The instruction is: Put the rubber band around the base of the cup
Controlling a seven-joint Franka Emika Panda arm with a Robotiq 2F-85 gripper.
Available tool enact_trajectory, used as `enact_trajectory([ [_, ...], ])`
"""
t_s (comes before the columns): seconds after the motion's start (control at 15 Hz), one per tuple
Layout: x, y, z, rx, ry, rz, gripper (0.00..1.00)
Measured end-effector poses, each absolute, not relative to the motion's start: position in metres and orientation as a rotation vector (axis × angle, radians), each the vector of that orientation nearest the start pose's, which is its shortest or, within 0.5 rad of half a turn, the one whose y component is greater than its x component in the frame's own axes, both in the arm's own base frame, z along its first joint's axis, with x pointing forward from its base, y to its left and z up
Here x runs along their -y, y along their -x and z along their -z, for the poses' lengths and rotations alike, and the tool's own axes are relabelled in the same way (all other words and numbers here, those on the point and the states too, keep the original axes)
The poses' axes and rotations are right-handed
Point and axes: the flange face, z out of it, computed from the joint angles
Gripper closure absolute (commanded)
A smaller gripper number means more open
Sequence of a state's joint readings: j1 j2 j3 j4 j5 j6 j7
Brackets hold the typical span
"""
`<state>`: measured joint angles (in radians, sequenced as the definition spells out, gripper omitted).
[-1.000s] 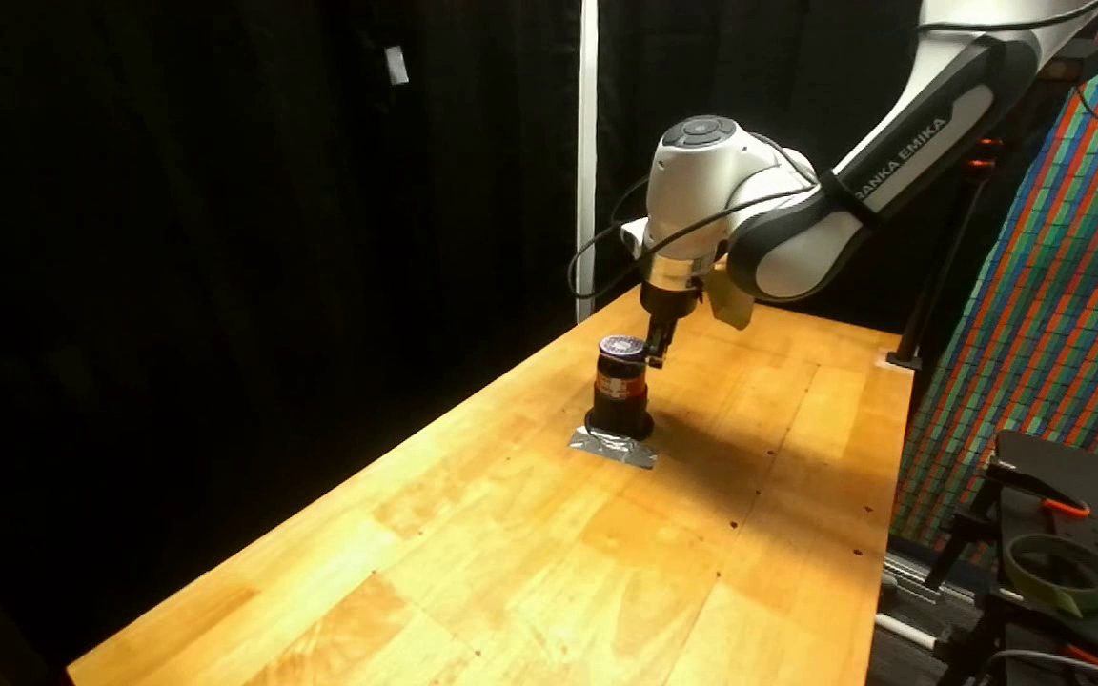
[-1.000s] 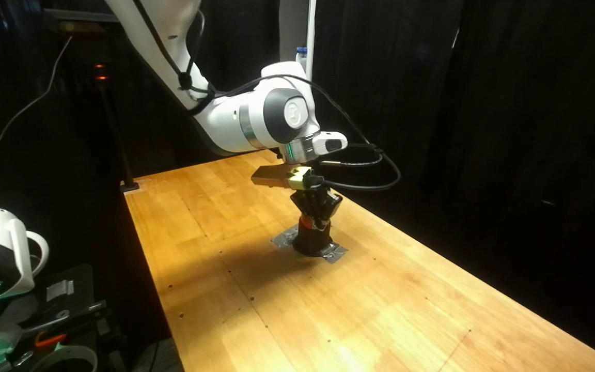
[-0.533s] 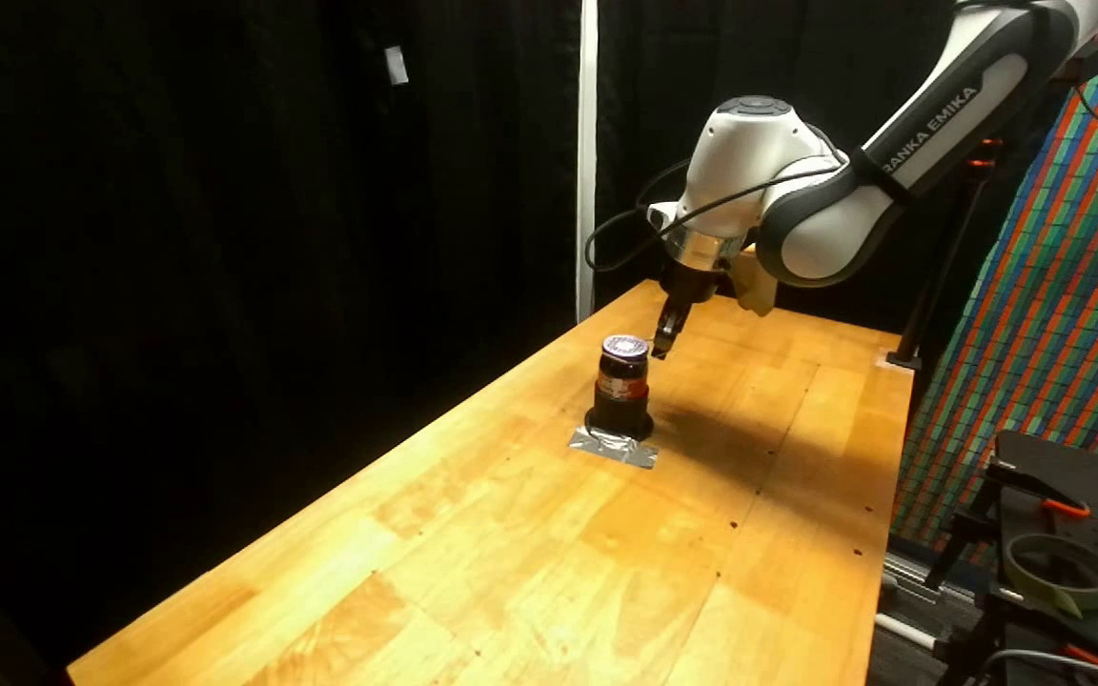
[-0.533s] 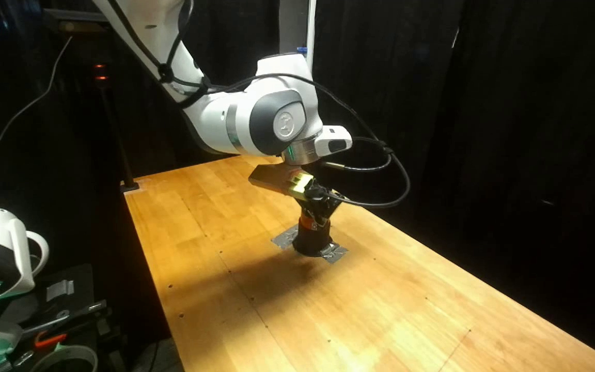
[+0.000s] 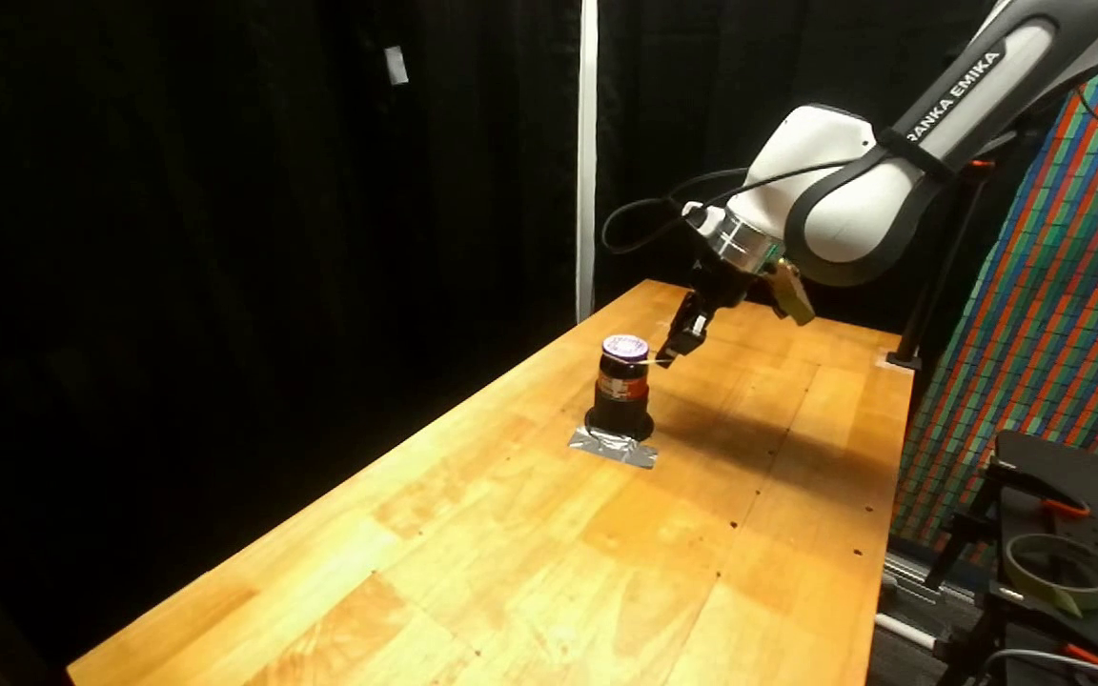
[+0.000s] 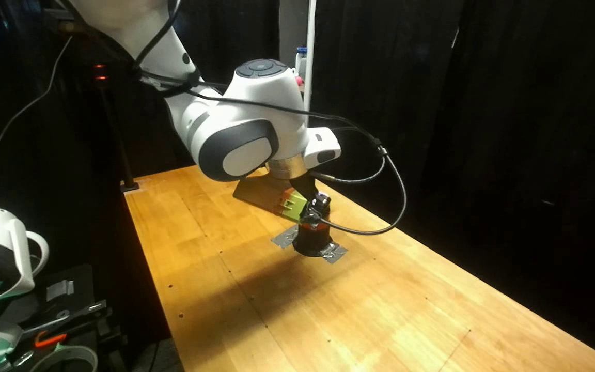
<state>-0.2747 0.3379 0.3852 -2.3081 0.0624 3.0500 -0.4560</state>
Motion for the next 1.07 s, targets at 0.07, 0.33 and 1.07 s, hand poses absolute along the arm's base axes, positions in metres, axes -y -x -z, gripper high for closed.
enact_trajectory([
  [0.07,-0.057,-0.557,-0.256,0.705,2.893,0.691,0.90],
  [0.33,-0.050,-0.551,-0.265,0.755,2.806,0.784,0.91],
  [1.07,-0.022,-0.538,-0.258,0.708,2.712,0.923,0.90],
])
